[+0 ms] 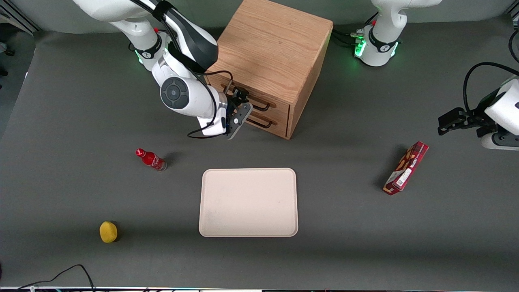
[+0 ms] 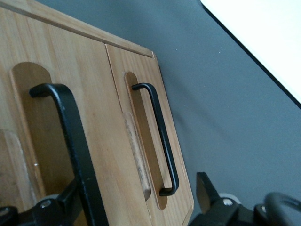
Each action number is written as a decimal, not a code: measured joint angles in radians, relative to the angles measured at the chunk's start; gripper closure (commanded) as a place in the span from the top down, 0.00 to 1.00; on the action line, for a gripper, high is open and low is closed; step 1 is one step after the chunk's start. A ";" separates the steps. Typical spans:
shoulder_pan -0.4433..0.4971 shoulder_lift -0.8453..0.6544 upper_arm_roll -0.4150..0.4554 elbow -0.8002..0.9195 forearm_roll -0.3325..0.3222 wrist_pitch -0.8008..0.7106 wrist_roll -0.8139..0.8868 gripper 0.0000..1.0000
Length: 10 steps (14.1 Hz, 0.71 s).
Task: Open upper drawer
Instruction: 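Hook the right gripper onto the upper drawer's black handle, then pull the upper drawer outward by its handle with the right gripper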
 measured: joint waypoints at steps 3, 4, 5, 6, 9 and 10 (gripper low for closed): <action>-0.001 0.006 -0.002 0.018 -0.009 0.000 0.000 1.00; -0.002 0.012 -0.005 0.030 -0.029 0.002 0.001 1.00; -0.004 0.021 -0.014 0.047 -0.048 0.006 0.002 1.00; -0.008 0.034 -0.023 0.066 -0.059 0.010 0.002 1.00; -0.012 0.082 -0.050 0.133 -0.097 -0.003 0.002 1.00; -0.013 0.101 -0.054 0.164 -0.107 -0.022 0.002 1.00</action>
